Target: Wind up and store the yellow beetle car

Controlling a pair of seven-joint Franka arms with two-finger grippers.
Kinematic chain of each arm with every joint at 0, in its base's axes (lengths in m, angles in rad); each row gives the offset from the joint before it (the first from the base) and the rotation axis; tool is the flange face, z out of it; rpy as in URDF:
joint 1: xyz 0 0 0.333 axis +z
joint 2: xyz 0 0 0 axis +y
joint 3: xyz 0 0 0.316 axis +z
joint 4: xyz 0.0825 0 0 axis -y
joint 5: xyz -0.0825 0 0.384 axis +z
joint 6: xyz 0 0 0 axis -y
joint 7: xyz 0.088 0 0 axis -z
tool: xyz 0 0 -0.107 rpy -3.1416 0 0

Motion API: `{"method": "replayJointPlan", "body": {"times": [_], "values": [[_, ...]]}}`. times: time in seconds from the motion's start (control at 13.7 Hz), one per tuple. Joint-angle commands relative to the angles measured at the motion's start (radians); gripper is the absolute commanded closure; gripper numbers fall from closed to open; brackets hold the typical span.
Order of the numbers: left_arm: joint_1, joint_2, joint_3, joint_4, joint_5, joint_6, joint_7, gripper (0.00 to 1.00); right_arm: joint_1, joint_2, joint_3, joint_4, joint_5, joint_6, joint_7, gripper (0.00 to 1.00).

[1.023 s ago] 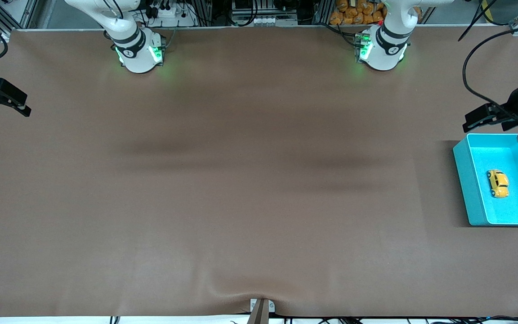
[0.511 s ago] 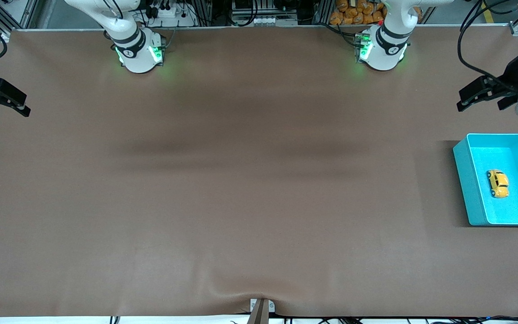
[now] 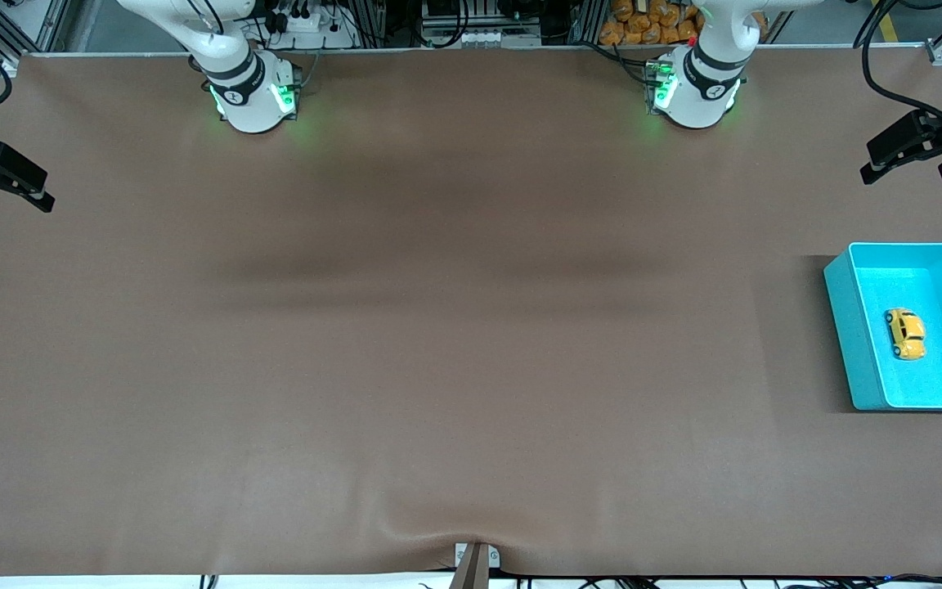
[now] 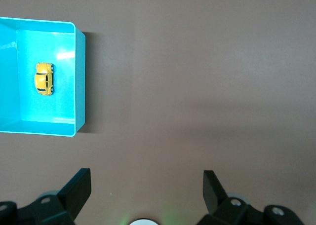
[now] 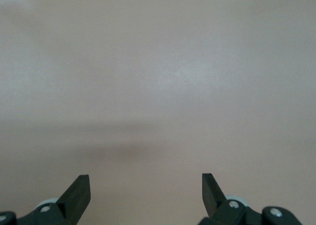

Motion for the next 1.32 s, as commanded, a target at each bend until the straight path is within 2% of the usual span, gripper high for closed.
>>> {"method": "replayJointPlan", "body": {"times": [0.0, 0.37, 1.24], "values": [[0.018, -0.015, -0.014, 0.015, -0.002, -0.031, 0.039, 0.00, -0.011, 0.013, 0.004, 0.027, 0.007, -0.012, 0.006, 0.00], [0.018, -0.041, -0.014, 0.015, 0.004, -0.031, 0.134, 0.00, -0.009, 0.013, 0.004, 0.026, 0.007, -0.013, 0.006, 0.00], [0.016, -0.049, -0.011, 0.005, 0.005, -0.051, 0.118, 0.00, -0.008, 0.017, 0.004, 0.041, 0.007, -0.013, 0.006, 0.00]]}}
